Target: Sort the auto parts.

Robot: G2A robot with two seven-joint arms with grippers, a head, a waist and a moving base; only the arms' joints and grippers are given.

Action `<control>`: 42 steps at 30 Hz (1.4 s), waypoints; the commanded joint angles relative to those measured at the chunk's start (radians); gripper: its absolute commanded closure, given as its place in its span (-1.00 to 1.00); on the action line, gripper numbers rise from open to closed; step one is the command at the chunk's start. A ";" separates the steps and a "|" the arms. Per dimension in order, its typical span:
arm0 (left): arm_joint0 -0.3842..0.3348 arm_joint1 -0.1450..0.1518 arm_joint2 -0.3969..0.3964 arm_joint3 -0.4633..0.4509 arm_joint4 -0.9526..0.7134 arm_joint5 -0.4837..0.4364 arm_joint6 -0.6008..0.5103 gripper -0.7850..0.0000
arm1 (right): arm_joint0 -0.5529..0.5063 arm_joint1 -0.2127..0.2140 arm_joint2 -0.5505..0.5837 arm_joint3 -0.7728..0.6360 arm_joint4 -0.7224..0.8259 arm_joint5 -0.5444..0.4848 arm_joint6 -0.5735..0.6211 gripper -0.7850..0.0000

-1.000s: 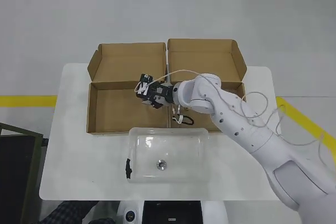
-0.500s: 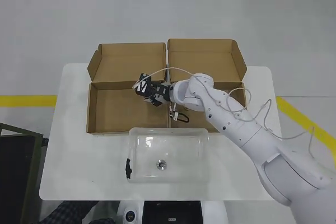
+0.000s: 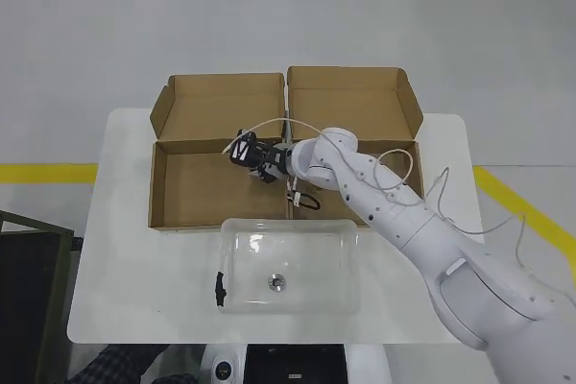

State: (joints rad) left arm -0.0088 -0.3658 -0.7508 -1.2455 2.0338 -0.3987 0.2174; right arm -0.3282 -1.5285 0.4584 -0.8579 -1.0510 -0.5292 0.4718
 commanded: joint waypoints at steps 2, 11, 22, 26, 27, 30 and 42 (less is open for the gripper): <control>0.000 0.000 0.000 0.000 0.000 0.000 0.000 -1.00 | 0.003 -0.008 0.001 0.017 -0.006 -0.006 -0.004 0.14; 0.000 0.000 0.000 0.000 0.000 0.000 0.000 -1.00 | 0.007 -0.020 0.020 0.015 -0.033 -0.019 -0.017 -0.24; 0.000 0.000 0.000 0.000 0.000 0.000 0.000 -1.00 | -0.086 0.041 0.118 -0.246 -0.086 -0.068 0.032 -0.48; 0.000 0.000 0.000 0.000 0.000 0.000 0.000 -1.00 | -0.180 0.090 0.194 -0.415 -0.110 -0.105 0.088 -0.45; 0.000 0.000 0.000 0.000 0.000 0.000 0.000 -1.00 | -0.208 0.103 0.215 -0.466 -0.121 -0.113 0.104 -0.47; 0.000 0.000 0.000 0.000 0.000 0.000 0.000 -1.00 | -0.304 0.141 0.281 -0.624 -0.150 -0.136 0.148 -0.51; 0.000 0.000 0.000 0.000 0.000 0.000 0.000 -1.00 | -0.636 0.238 0.449 -1.001 -0.204 -0.290 0.239 -0.51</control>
State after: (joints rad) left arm -0.0088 -0.3658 -0.7508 -1.2455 2.0338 -0.3987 0.2174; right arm -0.9491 -1.2945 0.8991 -1.8487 -1.2538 -0.8090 0.7115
